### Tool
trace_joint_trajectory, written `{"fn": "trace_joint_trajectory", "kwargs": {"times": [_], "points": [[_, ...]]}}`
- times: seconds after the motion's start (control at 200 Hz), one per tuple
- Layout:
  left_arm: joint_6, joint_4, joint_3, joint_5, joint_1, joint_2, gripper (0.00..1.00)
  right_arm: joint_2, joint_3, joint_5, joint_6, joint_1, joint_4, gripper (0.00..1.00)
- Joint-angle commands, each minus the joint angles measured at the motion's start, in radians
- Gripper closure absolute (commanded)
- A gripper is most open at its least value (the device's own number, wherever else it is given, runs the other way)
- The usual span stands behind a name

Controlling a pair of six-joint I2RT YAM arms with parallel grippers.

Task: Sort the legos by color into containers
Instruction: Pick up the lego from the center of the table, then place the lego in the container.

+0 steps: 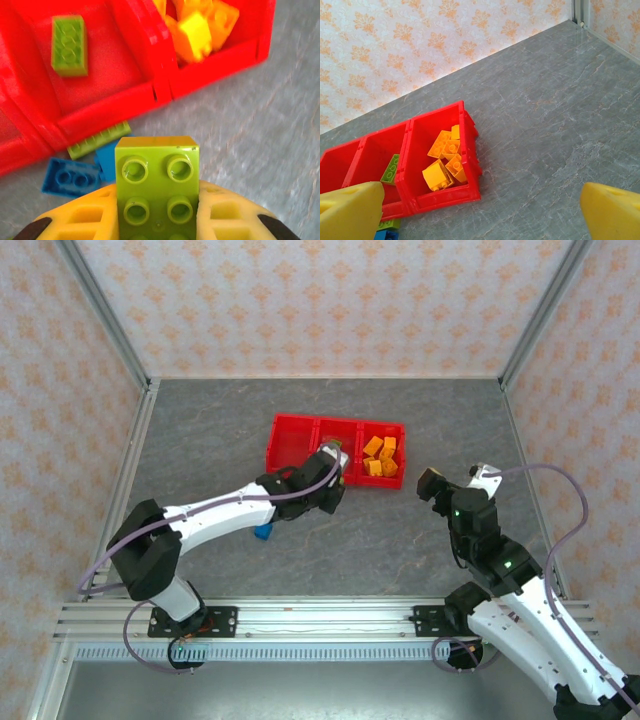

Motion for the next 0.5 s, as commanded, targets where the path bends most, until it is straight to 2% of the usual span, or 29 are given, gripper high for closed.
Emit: {"fn": "trace_joint_trajectory", "kwargs": {"times": [0.0, 0.275, 0.496], "points": [[-0.035, -0.051, 0.09, -0.09, 0.033, 0.022, 0.74, -0.01, -0.007, 0.023, 0.0, 0.006, 0.009, 0.0], [-0.031, -0.184, 0.404, -0.094, 0.131, 0.244, 0.74, -0.018, -0.009, 0.02, -0.001, 0.007, 0.01, 0.0], [-0.001, -0.2, 0.595, -0.123, 0.147, 0.46, 0.73, -0.02, -0.009, 0.02, -0.003, 0.007, 0.01, 0.0]]}}
